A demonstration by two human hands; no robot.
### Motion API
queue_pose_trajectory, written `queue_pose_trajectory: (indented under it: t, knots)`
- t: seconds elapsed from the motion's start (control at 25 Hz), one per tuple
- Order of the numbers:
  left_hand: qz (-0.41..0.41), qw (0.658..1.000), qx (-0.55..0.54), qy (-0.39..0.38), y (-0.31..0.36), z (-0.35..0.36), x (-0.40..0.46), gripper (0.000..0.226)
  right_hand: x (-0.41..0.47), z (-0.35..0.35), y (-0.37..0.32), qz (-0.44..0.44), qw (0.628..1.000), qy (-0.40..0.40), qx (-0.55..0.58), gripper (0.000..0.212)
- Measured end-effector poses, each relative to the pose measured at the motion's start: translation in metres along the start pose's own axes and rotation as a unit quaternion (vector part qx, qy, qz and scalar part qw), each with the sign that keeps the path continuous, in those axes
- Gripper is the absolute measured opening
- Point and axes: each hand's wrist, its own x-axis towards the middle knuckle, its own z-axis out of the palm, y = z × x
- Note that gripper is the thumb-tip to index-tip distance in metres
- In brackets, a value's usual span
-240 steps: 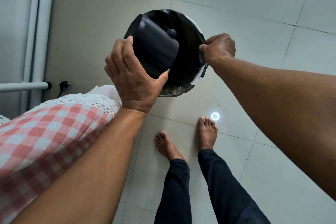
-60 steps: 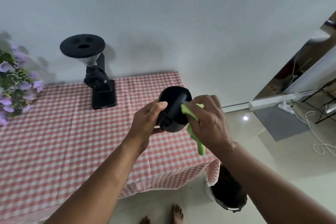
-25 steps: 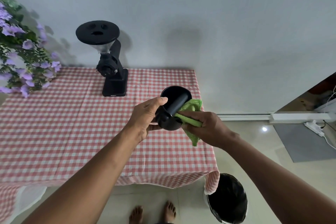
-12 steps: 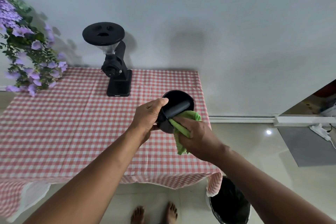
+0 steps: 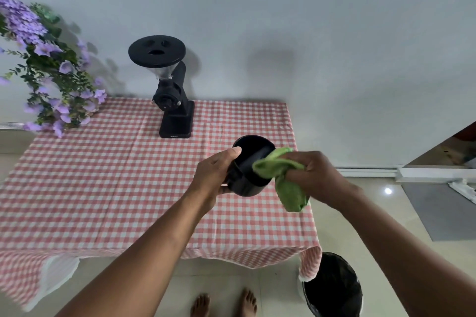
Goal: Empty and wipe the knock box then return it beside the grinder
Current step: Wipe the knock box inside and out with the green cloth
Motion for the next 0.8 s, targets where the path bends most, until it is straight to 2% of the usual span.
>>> queue_pose_trajectory:
  t: [0.08, 0.12, 0.16, 0.24, 0.32, 0.48, 0.52, 0.6, 0.68, 0.72, 0.76, 0.8]
  knots:
    - [-0.001, 1.000, -0.012, -0.012, 0.003, -0.003, -0.002, 0.028, -0.002, -0.004, -0.007, -0.014, 0.987, 0.162, 0.016, 0.040]
    - [-0.005, 1.000, -0.026, -0.017, 0.003, -0.003, -0.005, 0.025, -0.004, 0.004, -0.011, -0.036, 0.978, 0.203, -0.030, 0.036]
    - [-0.006, 0.999, -0.036, -0.023, 0.003, -0.001, -0.006, 0.025, -0.005, 0.018, -0.013, -0.066, 0.971, 0.207, -0.103, 0.036]
    - [0.000, 0.999, -0.036, -0.033, 0.002, 0.004, -0.008, 0.031, -0.004, 0.047, -0.013, -0.116, 0.953, 0.146, -0.240, 0.049]
    - [0.006, 0.999, -0.022, -0.035, 0.001, 0.007, -0.008, 0.037, -0.001, 0.060, -0.016, -0.127, 0.956, 0.097, -0.244, 0.055]
    - [0.017, 0.999, 0.003, -0.040, 0.005, 0.002, -0.008, 0.038, -0.004, 0.050, -0.023, -0.210, 0.959, 0.046, -0.187, 0.048]
    - [0.016, 0.999, 0.003, -0.041, 0.004, 0.001, -0.009, 0.037, -0.003, 0.044, -0.021, -0.223, 0.952, 0.048, -0.204, 0.046]
    - [0.006, 0.999, -0.004, -0.038, 0.007, 0.001, -0.012, 0.034, 0.007, 0.030, -0.014, -0.236, 0.937, 0.133, -0.221, 0.043]
    - [0.001, 0.999, -0.012, -0.038, 0.009, 0.000, -0.013, 0.028, 0.014, 0.025, -0.014, -0.197, 0.936, 0.242, -0.160, 0.041]
    - [0.001, 0.999, -0.014, -0.038, 0.010, -0.001, -0.012, 0.026, 0.016, 0.026, -0.017, -0.185, 0.936, 0.270, -0.129, 0.040]
    - [0.001, 0.999, -0.013, -0.039, 0.012, 0.000, -0.013, 0.026, 0.019, 0.031, -0.021, -0.190, 0.939, 0.260, -0.119, 0.039]
    - [0.005, 0.999, -0.011, -0.041, 0.014, -0.001, -0.013, 0.027, 0.021, 0.037, -0.024, -0.200, 0.946, 0.216, -0.136, 0.040]
